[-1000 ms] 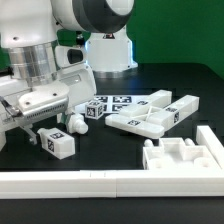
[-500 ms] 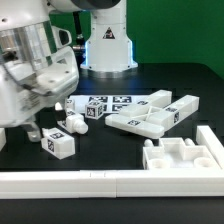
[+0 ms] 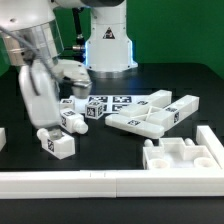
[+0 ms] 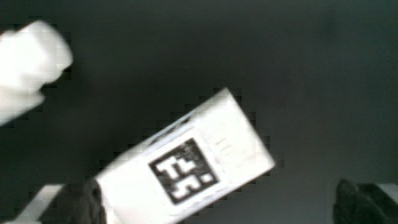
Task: Assemble chair
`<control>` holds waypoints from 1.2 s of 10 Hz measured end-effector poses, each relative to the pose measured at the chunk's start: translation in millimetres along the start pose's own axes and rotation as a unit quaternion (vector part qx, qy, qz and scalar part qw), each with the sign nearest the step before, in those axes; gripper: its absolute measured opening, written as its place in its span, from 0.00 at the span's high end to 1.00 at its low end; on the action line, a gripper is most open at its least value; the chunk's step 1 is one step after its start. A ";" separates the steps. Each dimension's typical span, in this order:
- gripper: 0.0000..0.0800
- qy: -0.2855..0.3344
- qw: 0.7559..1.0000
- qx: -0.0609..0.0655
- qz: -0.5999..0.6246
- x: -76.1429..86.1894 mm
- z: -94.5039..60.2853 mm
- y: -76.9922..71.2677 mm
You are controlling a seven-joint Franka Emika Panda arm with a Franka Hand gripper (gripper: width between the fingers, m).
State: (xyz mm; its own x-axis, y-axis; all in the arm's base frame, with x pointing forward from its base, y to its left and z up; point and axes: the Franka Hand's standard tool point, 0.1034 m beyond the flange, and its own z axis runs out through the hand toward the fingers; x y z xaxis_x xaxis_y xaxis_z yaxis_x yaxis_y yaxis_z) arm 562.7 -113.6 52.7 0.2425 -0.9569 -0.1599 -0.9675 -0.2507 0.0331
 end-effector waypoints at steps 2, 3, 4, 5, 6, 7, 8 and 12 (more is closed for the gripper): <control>0.19 -0.012 0.985 -0.012 -0.174 -1.7 -10.4 -17.3; 0.19 -0.027 0.962 -0.017 -0.273 -2.4 -14.7 -22.5; 0.19 -0.018 0.959 -0.014 -0.281 1.2 -13.9 -23.7; 0.19 -0.018 0.947 -0.014 -0.321 1.8 -13.1 -22.1; 0.19 -0.018 0.938 -0.014 -0.345 2.3 -13.2 -21.9; 0.19 -0.017 0.913 -0.022 -0.408 3.9 -14.5 -21.2; 0.19 -0.012 0.858 -0.052 -0.511 7.7 -20.7 -25.5; 0.19 0.021 0.740 -0.070 -0.669 -13.3 -5.4 -32.9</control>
Offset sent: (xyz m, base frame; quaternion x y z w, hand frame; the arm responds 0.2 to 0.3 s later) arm 0.0000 0.0000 0.0000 0.0000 0.0000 -0.1938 0.9810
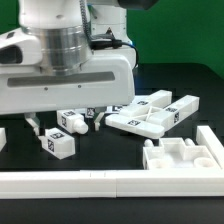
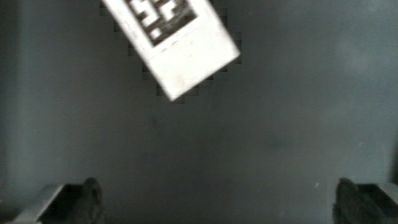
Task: Assemble chair
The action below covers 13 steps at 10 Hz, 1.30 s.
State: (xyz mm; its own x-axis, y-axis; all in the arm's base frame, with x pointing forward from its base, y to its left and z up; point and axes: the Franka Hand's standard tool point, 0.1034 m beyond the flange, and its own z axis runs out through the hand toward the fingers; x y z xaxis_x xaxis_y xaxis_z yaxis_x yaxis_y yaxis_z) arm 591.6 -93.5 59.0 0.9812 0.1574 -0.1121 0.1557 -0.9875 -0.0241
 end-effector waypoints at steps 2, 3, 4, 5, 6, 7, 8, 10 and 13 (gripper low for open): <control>0.19 0.001 0.998 -0.004 -0.068 0.9 0.4 4.2; 0.19 -0.002 0.994 -0.005 -0.105 0.0 1.6 5.4; 0.19 -0.014 0.990 -0.005 -0.141 -3.9 7.2 6.4; 0.19 -0.014 0.992 -0.006 -0.127 -3.5 6.9 6.7; 0.19 -0.015 0.992 -0.006 -0.127 -3.9 7.2 6.8; 0.19 -0.045 0.992 -0.004 -0.119 -9.1 8.8 4.0; 0.19 -0.094 0.989 -0.007 -0.116 -12.1 9.8 2.2; 0.19 -0.215 0.971 -0.037 -0.096 -23.2 8.0 2.9; 0.19 -0.316 0.943 -0.058 -0.090 -27.2 6.7 -4.4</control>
Offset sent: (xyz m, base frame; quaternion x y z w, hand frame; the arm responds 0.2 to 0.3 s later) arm -0.0026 0.0068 -0.0234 0.0301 -0.0706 -0.2773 0.9577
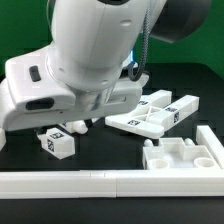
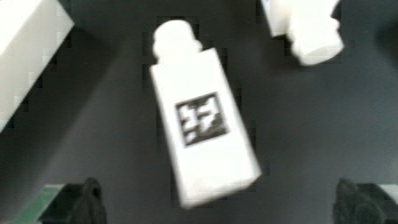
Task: Assemble chair
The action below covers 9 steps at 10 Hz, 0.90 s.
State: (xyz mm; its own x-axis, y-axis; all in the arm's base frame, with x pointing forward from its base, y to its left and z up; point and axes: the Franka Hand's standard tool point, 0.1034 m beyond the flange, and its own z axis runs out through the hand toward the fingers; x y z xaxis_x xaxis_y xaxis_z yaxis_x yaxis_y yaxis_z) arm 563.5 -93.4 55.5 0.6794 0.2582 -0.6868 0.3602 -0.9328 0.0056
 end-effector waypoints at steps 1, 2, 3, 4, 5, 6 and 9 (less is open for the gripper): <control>0.19 -0.044 0.999 0.005 0.001 -1.9 5.6 -0.4; 0.19 -0.054 0.999 -0.001 -0.006 4.7 7.7 3.5; 0.19 -0.059 0.998 -0.005 -0.021 3.9 16.6 9.5; 0.19 -0.077 0.997 -0.012 -0.021 -2.3 20.6 13.4; 0.19 -0.076 0.997 -0.012 -0.020 -1.6 20.5 12.8; 0.19 -0.076 0.997 -0.011 -0.020 -1.7 20.8 13.2; 0.19 -0.102 0.995 -0.004 -0.015 -1.8 28.0 18.1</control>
Offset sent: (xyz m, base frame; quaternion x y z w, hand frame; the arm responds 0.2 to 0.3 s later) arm -0.0083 -0.0336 0.0009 -0.0705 -0.1237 -0.0555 0.9883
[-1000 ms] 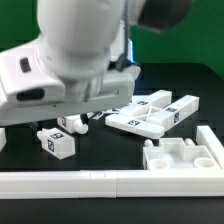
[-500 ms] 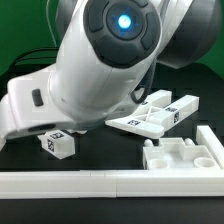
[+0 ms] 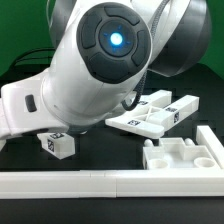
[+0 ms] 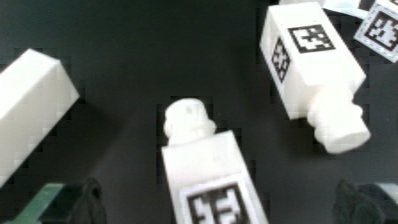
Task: Assemble chair
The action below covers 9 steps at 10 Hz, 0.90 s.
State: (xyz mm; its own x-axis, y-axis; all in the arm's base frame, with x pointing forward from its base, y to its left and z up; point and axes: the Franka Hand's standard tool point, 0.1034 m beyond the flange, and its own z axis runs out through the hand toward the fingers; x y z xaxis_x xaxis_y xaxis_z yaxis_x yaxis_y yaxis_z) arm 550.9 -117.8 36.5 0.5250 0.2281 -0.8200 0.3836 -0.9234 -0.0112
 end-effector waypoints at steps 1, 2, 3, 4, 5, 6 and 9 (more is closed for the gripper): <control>0.19 0.001 1.000 -0.006 0.004 12.7 -2.3 5.5; 0.19 0.011 1.000 -0.015 0.017 21.9 -5.6 3.7; 0.19 0.015 0.999 -0.019 0.025 27.5 -5.1 -2.6; 0.19 0.014 0.999 -0.018 0.026 30.1 -4.2 -6.3; 0.19 0.015 0.999 -0.019 0.032 30.4 -5.2 -7.2; 0.36 0.015 0.999 -0.018 0.032 30.0 -4.3 -6.2; 0.65 0.014 0.999 -0.017 0.033 29.5 -3.8 -5.2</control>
Offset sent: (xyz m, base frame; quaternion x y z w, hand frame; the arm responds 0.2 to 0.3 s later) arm 0.0097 0.0202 -0.0164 -0.0204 0.0138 0.0246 0.9994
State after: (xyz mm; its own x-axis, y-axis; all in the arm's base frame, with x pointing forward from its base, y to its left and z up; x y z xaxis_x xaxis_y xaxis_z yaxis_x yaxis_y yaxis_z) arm 567.3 -105.1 14.5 0.5715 0.1763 -0.8015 0.3726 -0.9259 0.0621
